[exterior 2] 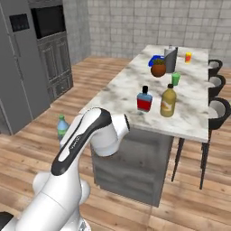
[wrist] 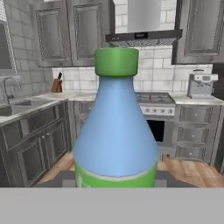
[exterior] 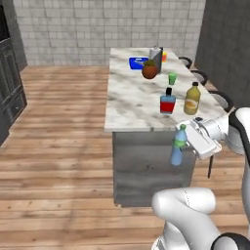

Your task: Place the drinks on the dining counter in a tight cluster.

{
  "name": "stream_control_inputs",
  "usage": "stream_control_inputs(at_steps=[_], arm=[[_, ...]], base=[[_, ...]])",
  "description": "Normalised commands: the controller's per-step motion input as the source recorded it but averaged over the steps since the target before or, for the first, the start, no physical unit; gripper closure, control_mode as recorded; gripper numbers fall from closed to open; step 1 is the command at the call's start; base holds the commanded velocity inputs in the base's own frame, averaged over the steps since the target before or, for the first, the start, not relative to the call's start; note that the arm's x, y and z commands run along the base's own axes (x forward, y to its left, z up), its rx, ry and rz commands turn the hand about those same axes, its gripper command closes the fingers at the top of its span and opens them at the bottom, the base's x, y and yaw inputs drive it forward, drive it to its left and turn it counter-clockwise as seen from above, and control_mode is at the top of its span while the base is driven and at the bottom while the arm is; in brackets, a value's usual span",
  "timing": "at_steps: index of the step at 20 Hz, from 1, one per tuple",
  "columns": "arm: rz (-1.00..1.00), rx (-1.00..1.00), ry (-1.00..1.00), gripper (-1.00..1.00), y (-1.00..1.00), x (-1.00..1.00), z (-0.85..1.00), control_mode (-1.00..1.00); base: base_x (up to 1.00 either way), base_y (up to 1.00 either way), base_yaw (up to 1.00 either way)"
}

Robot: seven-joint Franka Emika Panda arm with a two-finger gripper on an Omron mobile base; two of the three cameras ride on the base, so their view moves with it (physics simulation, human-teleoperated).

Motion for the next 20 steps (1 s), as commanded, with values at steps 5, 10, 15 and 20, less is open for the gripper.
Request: stream_control_inputs(at_steps=[5, 10, 15, 20], arm=[[0.00, 0.00, 0.00, 1.00, 0.00, 0.00, 0.00, 1.00], [0.00, 0.00, 0.00, 1.00, 0.00, 0.00, 0.00, 1.00], [0.00, 0.00, 0.00, 1.00, 0.00, 0.00, 0.00, 1.00], [0.00, 0.00, 0.00, 1.00, 0.00, 0.00, 0.00, 1.00]], base=[[0.04, -1.00, -0.27], [0.21, -0.84, -0.45], [0.58, -0.31, -0.54], [0.50, 0.09, -0.22]])
